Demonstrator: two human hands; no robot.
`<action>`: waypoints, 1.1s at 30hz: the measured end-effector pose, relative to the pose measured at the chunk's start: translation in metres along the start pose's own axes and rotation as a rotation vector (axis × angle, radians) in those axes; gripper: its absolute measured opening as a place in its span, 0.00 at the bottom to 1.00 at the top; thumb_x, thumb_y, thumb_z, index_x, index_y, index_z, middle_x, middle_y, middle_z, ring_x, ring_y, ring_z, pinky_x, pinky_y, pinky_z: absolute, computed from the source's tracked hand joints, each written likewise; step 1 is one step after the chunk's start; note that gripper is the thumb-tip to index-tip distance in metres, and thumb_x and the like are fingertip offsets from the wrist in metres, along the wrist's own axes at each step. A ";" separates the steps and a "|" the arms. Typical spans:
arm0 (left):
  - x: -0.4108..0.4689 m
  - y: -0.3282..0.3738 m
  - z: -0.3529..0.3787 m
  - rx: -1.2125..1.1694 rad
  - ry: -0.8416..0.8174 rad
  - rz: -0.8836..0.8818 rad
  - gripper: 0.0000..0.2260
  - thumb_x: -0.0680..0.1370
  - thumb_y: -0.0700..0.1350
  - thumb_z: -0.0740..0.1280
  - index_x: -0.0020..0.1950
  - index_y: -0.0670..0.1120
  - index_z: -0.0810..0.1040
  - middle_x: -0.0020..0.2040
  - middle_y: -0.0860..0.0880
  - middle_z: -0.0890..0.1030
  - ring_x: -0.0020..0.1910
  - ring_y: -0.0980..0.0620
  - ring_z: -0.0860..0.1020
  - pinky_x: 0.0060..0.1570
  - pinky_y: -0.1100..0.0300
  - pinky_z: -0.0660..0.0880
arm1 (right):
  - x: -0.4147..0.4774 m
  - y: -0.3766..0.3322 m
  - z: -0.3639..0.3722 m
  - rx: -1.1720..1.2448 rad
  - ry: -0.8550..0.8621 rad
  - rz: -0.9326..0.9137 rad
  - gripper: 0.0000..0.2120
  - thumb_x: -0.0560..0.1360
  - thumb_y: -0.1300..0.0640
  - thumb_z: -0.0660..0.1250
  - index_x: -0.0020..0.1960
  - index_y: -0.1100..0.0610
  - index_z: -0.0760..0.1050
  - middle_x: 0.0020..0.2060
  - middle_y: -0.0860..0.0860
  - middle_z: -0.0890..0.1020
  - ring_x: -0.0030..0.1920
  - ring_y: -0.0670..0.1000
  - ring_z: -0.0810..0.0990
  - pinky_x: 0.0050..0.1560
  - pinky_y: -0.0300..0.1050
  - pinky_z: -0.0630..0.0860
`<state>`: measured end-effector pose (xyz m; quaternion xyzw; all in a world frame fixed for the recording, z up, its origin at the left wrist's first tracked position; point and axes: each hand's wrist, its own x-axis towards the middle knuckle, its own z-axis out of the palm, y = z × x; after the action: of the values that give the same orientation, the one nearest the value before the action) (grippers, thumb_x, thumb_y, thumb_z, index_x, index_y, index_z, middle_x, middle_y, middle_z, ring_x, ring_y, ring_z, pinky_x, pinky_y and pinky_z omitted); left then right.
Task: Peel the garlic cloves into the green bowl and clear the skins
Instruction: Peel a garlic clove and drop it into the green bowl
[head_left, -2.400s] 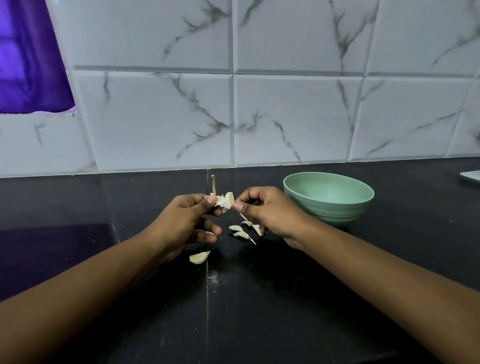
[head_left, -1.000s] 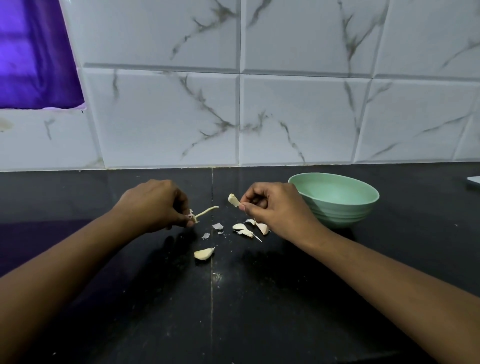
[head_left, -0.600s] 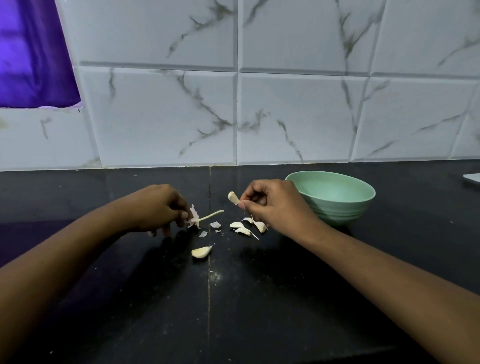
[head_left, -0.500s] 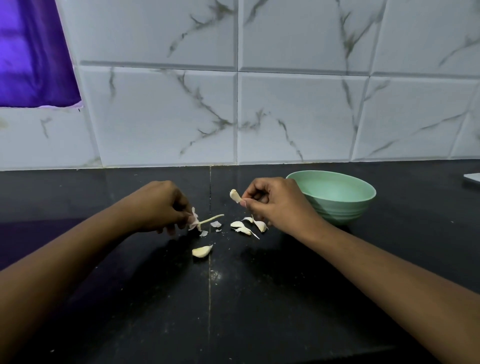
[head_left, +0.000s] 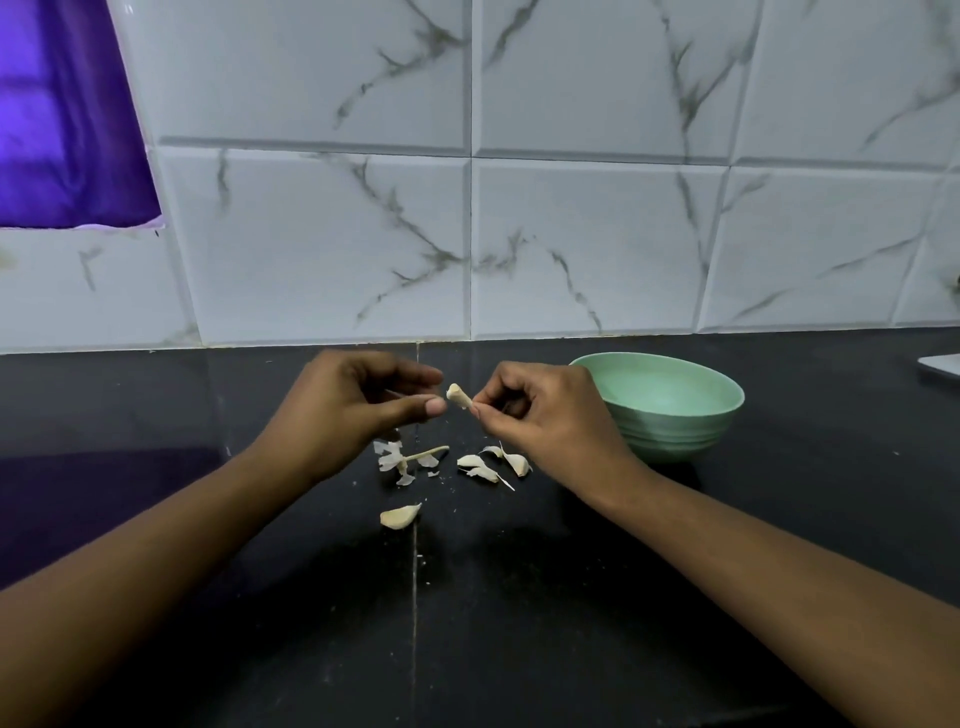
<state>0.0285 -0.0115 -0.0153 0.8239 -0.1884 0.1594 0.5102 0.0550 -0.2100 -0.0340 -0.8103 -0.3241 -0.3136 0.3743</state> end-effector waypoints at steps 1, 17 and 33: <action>-0.002 0.001 0.006 -0.065 0.006 0.021 0.12 0.64 0.49 0.73 0.46 0.50 0.84 0.40 0.50 0.86 0.40 0.57 0.83 0.37 0.63 0.79 | 0.000 0.000 0.001 -0.003 0.012 -0.025 0.04 0.68 0.60 0.73 0.36 0.56 0.79 0.25 0.37 0.74 0.28 0.39 0.75 0.33 0.35 0.72; -0.008 -0.005 0.014 0.238 0.141 0.352 0.06 0.70 0.46 0.74 0.45 0.55 0.84 0.37 0.61 0.84 0.36 0.63 0.82 0.34 0.71 0.75 | 0.004 -0.012 -0.008 0.708 -0.261 0.437 0.04 0.75 0.63 0.67 0.42 0.60 0.78 0.35 0.56 0.82 0.33 0.50 0.83 0.34 0.41 0.80; -0.005 0.000 0.030 -0.479 0.075 -0.398 0.15 0.64 0.48 0.72 0.48 0.43 0.82 0.42 0.45 0.86 0.39 0.53 0.84 0.32 0.67 0.78 | 0.002 -0.007 0.001 0.643 -0.085 0.430 0.04 0.71 0.66 0.72 0.39 0.60 0.80 0.31 0.52 0.82 0.33 0.46 0.82 0.36 0.36 0.79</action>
<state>0.0264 -0.0375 -0.0304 0.6943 -0.0366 0.0379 0.7177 0.0513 -0.2047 -0.0298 -0.7134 -0.2437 -0.0766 0.6525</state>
